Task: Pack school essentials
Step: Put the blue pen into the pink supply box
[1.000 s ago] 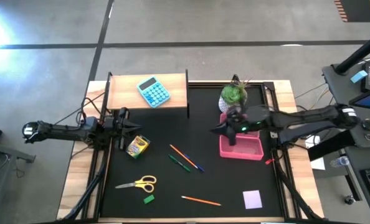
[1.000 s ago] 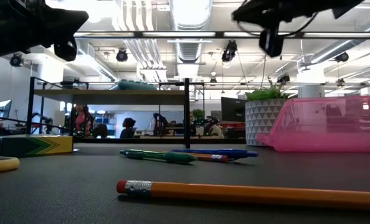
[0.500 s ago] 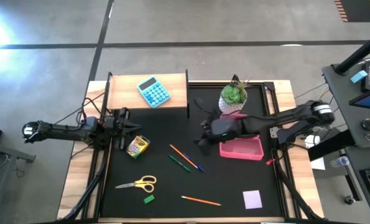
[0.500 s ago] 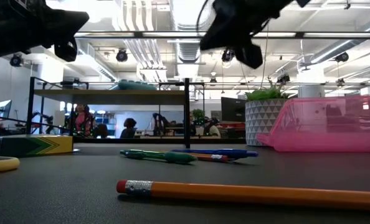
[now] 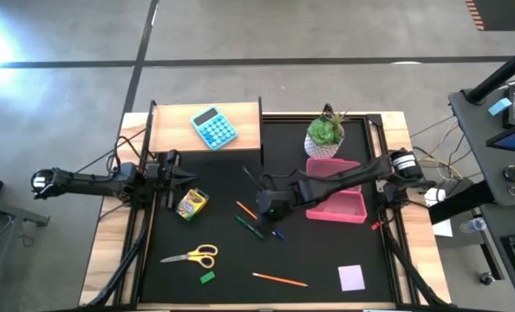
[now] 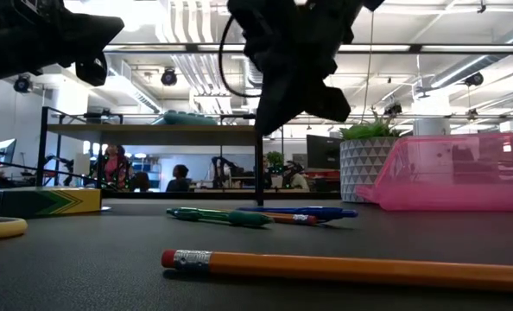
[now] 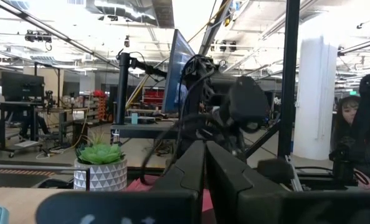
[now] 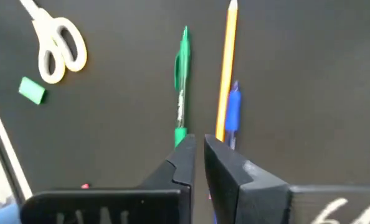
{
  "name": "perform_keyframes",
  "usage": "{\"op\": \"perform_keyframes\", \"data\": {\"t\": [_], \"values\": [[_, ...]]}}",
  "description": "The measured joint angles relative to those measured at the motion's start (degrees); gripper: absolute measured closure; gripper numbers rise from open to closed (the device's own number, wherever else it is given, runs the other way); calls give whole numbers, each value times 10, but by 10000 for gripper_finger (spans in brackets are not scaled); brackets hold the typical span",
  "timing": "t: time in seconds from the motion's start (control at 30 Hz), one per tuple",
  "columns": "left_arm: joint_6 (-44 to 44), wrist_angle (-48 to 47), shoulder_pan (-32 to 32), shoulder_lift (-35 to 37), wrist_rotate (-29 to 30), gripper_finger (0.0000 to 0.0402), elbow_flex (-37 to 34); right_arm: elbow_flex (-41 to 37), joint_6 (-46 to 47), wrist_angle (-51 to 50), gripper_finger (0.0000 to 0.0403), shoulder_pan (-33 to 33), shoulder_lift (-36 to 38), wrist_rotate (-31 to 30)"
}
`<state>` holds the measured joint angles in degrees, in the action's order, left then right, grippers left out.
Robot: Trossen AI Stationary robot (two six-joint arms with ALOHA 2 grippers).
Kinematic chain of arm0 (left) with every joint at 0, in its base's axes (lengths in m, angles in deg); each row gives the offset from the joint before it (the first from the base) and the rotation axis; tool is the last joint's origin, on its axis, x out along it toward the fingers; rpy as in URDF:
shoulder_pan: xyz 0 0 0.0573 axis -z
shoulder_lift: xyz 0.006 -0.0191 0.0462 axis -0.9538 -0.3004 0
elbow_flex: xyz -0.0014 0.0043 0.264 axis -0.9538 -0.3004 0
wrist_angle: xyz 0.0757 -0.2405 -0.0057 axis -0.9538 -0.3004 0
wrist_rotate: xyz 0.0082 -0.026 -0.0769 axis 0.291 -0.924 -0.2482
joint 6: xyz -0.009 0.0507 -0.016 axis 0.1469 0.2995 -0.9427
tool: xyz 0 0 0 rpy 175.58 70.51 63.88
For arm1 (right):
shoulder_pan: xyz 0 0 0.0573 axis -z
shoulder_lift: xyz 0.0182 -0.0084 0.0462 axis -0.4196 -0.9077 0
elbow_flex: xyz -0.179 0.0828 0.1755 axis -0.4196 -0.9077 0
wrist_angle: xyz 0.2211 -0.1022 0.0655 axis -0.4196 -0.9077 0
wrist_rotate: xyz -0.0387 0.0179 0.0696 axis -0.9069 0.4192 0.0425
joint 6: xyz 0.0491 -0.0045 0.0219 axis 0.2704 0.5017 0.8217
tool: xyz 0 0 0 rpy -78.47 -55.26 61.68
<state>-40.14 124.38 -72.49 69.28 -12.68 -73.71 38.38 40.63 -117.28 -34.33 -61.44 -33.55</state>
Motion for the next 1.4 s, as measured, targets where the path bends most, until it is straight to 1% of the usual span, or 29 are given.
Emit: {"op": "perform_keyframes", "data": {"t": [0.13,0.3,0.4,0.5,0.73,0.97,1.27,1.4], "values": [[0,0,0,0,0,402,0,7,29,-6,349,-3,-29,9],[0,0,0,0,0,402,0,11,66,-5,301,-9,-46,10],[0,0,0,0,0,402,0,10,103,-20,275,-9,-47,-7],[0,0,0,-1,0,402,0,10,122,-17,260,-10,-47,-20],[0,0,0,-1,0,402,0,10,121,-17,255,-18,-59,-26],[0,0,0,-1,0,402,0,12,115,-20,255,-22,-89,-29],[0,0,0,-1,0,402,0,47,83,-67,255,-21,-115,-62],[0,0,0,-1,0,402,0,52,75,-86,260,-21,-115,-89]]}}
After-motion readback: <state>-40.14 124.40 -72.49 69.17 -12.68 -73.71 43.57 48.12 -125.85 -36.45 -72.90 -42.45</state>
